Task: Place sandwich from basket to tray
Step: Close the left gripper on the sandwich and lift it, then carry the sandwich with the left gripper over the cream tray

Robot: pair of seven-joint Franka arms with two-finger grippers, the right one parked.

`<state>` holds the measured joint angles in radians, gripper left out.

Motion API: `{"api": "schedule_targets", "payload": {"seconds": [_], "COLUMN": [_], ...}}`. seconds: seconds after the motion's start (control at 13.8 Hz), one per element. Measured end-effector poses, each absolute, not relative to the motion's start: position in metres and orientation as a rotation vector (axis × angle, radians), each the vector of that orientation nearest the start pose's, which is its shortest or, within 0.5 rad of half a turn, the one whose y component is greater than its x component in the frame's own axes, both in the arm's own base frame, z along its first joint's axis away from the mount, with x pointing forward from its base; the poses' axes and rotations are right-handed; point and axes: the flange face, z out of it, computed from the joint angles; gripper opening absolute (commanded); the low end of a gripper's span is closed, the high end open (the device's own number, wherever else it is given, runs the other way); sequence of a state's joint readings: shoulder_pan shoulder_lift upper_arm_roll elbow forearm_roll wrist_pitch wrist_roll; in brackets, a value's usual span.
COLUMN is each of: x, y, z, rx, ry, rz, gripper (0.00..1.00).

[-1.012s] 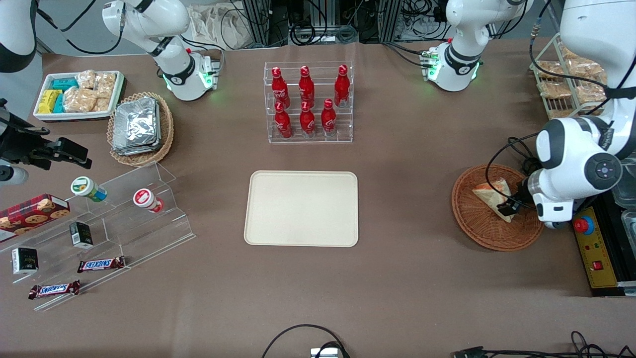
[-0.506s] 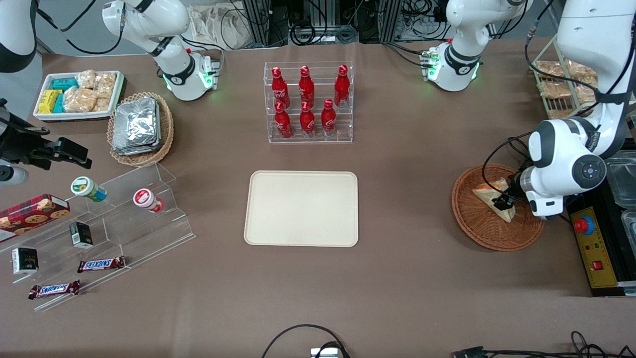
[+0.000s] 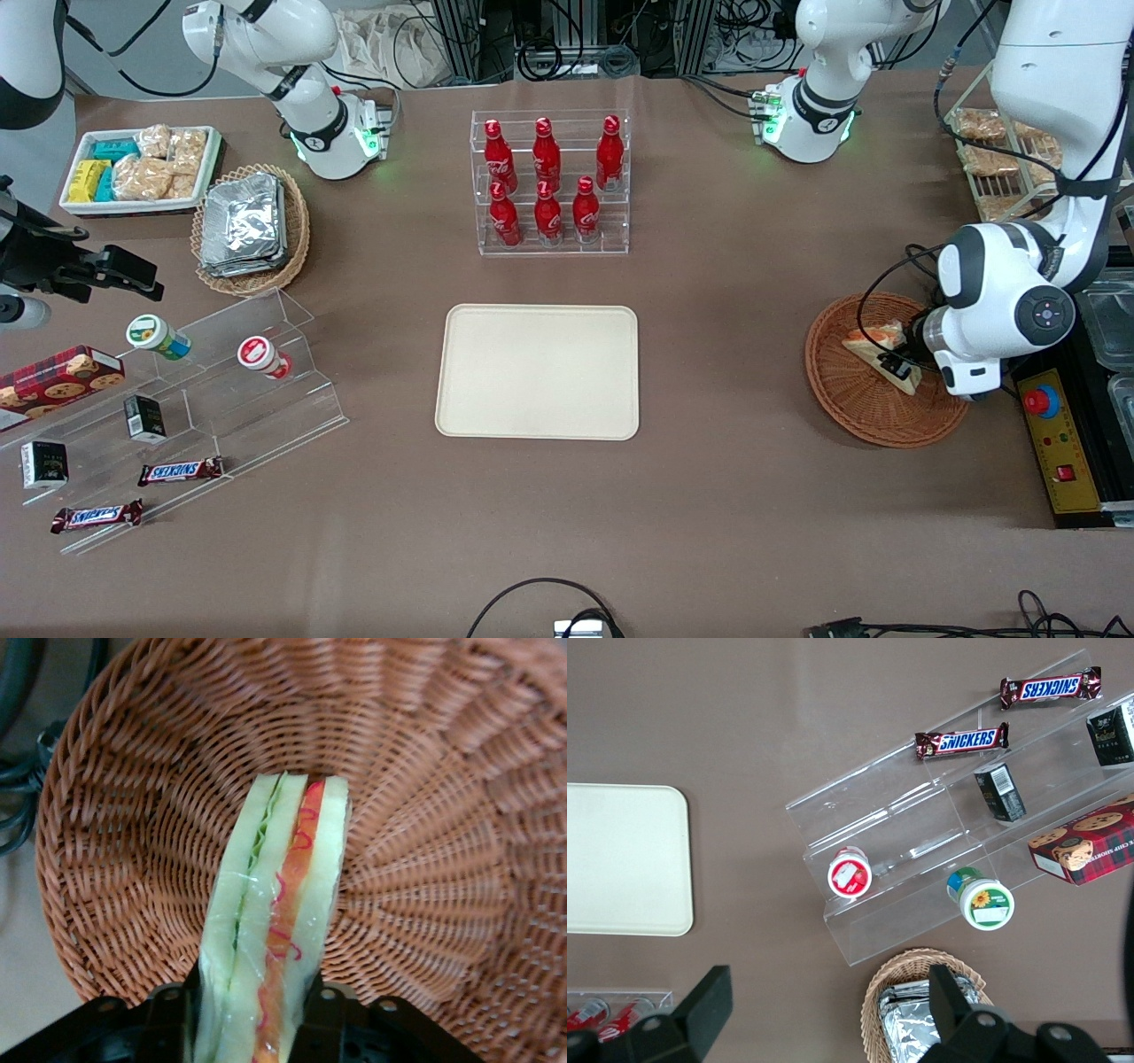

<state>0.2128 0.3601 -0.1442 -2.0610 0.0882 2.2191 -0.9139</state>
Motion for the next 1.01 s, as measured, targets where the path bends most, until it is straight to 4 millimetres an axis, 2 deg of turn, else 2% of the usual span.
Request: {"api": "schedule_targets", "payload": {"seconds": [0.14,0.29,0.43,0.58,0.72,0.87,1.01], "x": [0.581,0.597,0.61,0.614,0.612,0.602,0.589], "y": [0.04,0.032,0.006,-0.041,-0.103,-0.169,-0.236], "z": [0.268,0.305,0.351,0.398,0.432,0.448,0.444], "rx": [-2.755,-2.801,-2.85,-2.904,-2.986,-3.058,-3.098], "ry": [-1.271,-1.165,-1.085,-0.931,-0.713,-0.488,-0.272], "rz": [0.276,0.284,0.249,0.279,0.279,0.252,0.264], "gripper": [0.0,0.0,0.0,0.0,0.0,0.0,0.0]}}
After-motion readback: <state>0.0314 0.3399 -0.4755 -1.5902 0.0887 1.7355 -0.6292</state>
